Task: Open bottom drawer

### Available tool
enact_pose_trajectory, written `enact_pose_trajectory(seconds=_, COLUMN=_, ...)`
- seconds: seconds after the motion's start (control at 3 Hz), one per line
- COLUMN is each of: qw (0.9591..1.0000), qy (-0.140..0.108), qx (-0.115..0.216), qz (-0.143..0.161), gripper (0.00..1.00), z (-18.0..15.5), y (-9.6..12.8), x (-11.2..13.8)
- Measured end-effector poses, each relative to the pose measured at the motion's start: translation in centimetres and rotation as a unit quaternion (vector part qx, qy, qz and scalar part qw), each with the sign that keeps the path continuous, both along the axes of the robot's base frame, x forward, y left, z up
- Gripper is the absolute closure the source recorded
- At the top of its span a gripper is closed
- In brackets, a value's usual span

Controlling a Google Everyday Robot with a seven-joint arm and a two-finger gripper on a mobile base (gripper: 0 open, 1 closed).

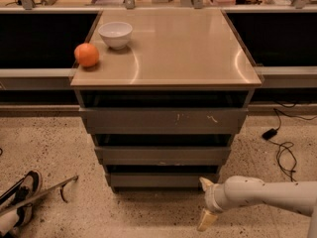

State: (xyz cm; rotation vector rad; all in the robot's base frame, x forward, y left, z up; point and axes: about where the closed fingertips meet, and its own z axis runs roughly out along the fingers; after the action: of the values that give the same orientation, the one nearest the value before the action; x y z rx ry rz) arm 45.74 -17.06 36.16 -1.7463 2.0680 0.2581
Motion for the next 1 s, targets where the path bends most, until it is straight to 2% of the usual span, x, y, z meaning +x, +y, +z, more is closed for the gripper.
enact_pose_trajectory(seconds=0.33, qw=0.9992, qy=-0.036, qx=0.005, qz=-0.014, gripper=0.00, z=0.6, y=0.1, x=2.0)
enact_pose_trajectory(seconds=0.67, qw=0.9992, qy=-0.037, qx=0.005, qz=-0.014, gripper=0.00, z=0.5, y=0.1, x=2.0)
enact_pose_trajectory(seconds=1.0, qw=0.9986, qy=-0.052, qx=0.006, qz=0.010, gripper=0.00, z=-1.8, y=0.2, x=3.4)
